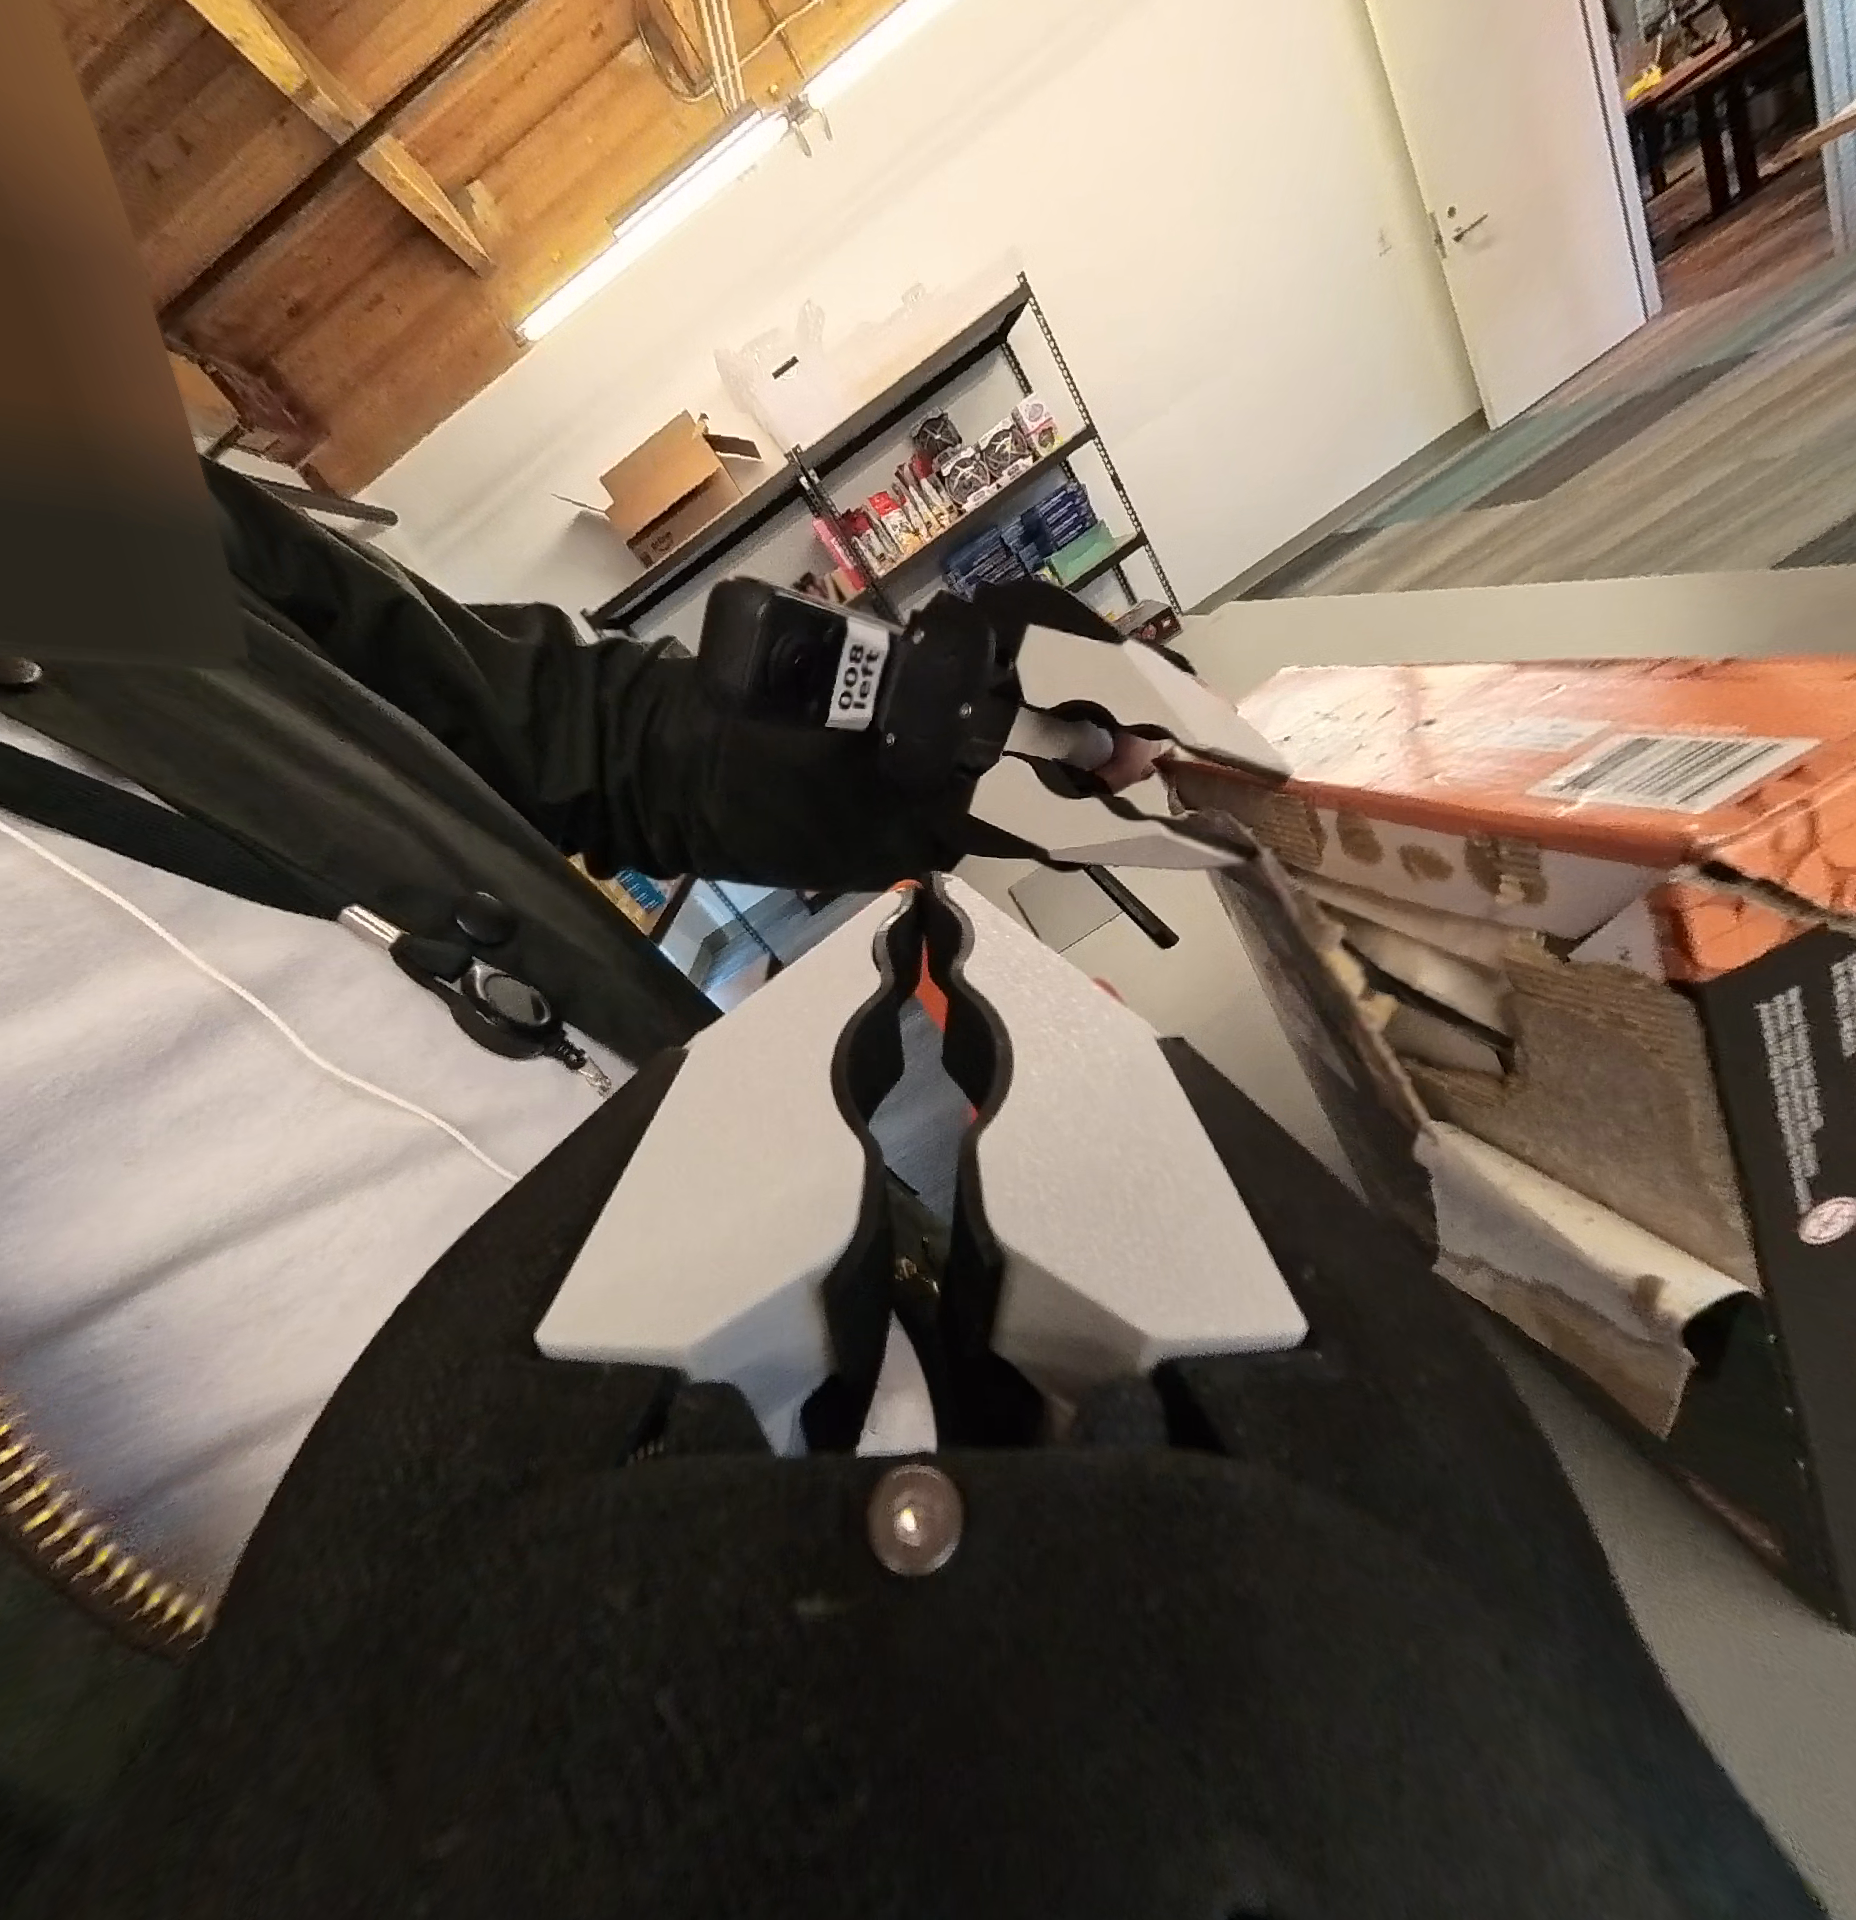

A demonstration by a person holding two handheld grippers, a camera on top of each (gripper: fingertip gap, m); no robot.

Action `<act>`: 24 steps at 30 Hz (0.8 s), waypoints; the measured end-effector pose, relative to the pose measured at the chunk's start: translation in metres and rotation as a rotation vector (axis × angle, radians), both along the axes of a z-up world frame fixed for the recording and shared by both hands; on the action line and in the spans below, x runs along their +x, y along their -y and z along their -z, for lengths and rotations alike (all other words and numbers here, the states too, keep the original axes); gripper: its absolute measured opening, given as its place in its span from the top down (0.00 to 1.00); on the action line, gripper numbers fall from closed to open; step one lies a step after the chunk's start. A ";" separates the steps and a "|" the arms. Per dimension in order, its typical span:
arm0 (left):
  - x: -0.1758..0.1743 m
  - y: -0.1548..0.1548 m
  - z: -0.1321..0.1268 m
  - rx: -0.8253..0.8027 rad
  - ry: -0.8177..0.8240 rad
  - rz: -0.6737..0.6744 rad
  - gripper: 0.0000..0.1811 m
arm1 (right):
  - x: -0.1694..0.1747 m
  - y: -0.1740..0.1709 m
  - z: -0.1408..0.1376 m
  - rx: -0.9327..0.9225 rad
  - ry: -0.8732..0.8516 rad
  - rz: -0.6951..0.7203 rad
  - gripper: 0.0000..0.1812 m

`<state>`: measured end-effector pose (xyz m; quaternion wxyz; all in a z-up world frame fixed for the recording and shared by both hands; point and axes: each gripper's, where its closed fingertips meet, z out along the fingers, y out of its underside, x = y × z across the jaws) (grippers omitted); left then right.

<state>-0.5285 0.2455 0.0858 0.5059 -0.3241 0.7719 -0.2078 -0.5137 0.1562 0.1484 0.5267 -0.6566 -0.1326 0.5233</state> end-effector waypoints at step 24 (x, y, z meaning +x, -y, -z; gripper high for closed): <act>0.001 -0.003 -0.001 0.102 0.027 -0.104 0.77 | -0.014 -0.030 0.019 -0.081 0.065 0.022 1.00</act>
